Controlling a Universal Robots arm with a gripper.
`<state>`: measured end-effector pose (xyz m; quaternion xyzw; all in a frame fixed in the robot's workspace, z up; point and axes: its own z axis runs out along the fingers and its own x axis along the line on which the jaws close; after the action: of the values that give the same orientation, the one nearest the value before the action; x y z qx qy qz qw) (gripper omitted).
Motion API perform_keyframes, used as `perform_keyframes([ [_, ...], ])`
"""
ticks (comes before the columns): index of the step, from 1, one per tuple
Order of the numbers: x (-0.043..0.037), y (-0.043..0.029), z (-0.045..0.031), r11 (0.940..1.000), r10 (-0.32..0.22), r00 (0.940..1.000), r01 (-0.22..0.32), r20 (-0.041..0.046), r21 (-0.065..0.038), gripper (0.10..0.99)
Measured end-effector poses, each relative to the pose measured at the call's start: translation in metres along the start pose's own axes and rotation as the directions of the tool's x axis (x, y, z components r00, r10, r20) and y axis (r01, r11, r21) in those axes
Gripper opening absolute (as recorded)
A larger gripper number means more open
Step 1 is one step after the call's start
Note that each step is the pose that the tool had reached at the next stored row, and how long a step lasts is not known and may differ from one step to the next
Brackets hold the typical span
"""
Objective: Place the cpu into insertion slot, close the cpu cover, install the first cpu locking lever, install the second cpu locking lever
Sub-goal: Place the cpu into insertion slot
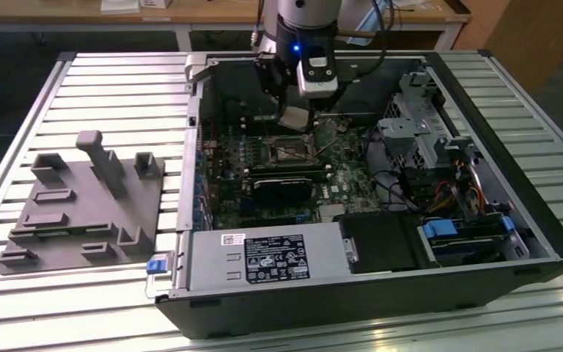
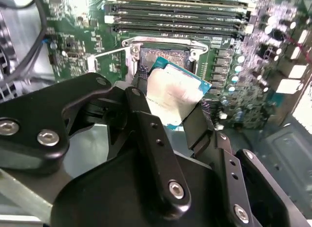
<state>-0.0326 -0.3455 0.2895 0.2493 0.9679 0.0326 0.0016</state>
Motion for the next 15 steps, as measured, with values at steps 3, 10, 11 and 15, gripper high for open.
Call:
perform_keyframes([
  [3, 0.0, -0.0001, 0.0018, 0.9985, 0.055, 0.9985, -0.055, 0.0036, -0.001, 0.541],
  [10, -0.0001, -0.0004, 0.0057, 0.9836, 0.18, 0.9836, -0.18, 0.0115, -0.004, 0.541],
  [11, -0.0001, -0.0004, 0.0063, 0.98, 0.199, 0.98, -0.199, 0.0127, -0.004, 0.541],
  [15, -0.0001, -0.0005, 0.0083, 0.9632, 0.269, 0.9631, -0.269, 0.017, -0.006, 0.541],
])
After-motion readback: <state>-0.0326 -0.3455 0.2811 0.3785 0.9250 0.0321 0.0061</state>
